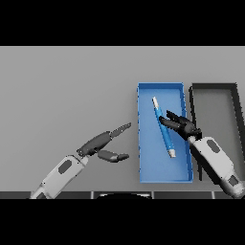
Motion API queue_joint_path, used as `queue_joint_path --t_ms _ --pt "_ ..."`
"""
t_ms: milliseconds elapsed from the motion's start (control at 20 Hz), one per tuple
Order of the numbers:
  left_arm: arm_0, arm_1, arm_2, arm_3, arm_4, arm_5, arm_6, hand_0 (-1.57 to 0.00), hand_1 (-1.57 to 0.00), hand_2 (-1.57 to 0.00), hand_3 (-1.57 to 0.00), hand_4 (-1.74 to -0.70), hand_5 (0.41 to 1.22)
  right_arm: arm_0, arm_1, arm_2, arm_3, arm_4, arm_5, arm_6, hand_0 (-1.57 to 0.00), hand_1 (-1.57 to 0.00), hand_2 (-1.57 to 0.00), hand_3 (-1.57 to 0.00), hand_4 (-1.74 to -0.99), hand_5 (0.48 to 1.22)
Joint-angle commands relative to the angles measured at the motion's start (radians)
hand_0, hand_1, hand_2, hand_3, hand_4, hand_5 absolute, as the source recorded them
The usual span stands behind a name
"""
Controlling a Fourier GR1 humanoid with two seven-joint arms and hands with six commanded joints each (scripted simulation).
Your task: Pick up the blue pipe and place it into the blue bin.
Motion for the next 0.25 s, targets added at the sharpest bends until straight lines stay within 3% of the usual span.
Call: queue_joint_path --t_ms 0,200 --pt "-0.002 -0.002 0.0 0.003 0.0 0.002 0.006 0.0 0.0 0.0 0.0 -0.83 0.471 -0.008 -0.005 0.0 0.012 0.008 0.009 -0.004 -0.02 -0.01 -0.01 -0.01 -1.186 0.774" --pt "-0.013 0.024 0.024 0.011 0.019 -0.016 -0.01 0.0 0.0 0.0 0.0 -0.83 0.474 -0.008 -0.009 0.013 -0.002 0.013 0.015 0.003 -0.02 -0.01 -0.01 -0.01 -1.186 0.769"
